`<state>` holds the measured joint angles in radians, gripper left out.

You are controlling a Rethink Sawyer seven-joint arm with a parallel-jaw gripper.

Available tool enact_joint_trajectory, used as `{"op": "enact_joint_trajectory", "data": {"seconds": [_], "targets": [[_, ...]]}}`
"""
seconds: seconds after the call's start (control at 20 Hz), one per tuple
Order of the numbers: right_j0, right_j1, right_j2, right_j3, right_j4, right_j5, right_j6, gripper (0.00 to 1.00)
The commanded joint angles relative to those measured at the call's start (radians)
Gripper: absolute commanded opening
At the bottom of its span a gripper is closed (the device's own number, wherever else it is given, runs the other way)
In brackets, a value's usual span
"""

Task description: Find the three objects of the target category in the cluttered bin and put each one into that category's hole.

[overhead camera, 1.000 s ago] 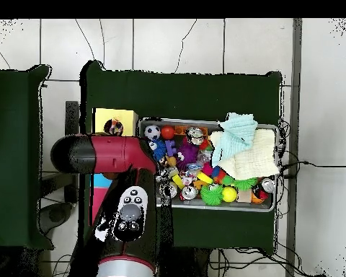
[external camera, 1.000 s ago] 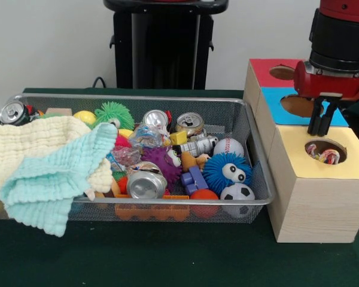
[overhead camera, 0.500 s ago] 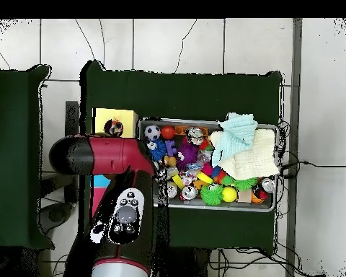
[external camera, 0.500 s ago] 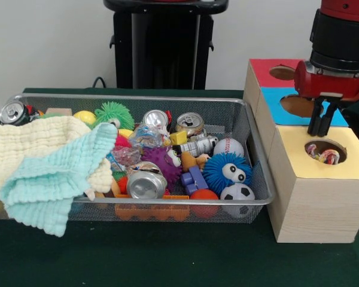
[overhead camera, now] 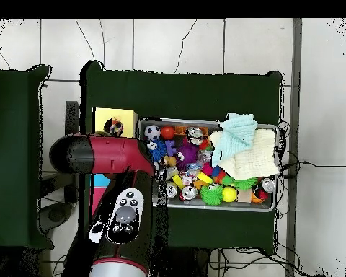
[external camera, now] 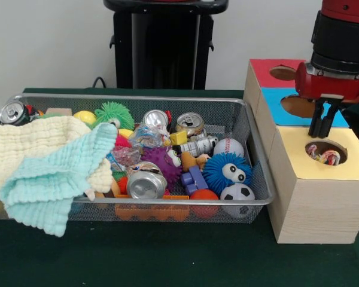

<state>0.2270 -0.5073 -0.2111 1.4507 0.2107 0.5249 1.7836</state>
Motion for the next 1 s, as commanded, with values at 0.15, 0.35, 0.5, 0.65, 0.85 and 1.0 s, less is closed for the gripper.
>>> {"op": "enact_joint_trajectory", "data": {"seconds": [0.15,0.35,0.5,0.65,0.85,1.0], "targets": [[-0.032,0.272,0.087,-0.077,0.043,-0.286,0.248,0.0],[-0.042,0.296,0.097,-0.101,0.044,-0.307,0.234,0.0],[-0.053,0.313,0.108,-0.116,0.041,-0.33,0.227,0.0],[-0.043,0.325,0.092,-0.135,0.043,-0.327,0.239,0.0],[-0.058,0.334,0.103,-0.168,0.031,-0.289,0.206,0.0],[-0.075,0.335,0.121,-0.186,0.025,-0.258,0.181,0.0]]}}
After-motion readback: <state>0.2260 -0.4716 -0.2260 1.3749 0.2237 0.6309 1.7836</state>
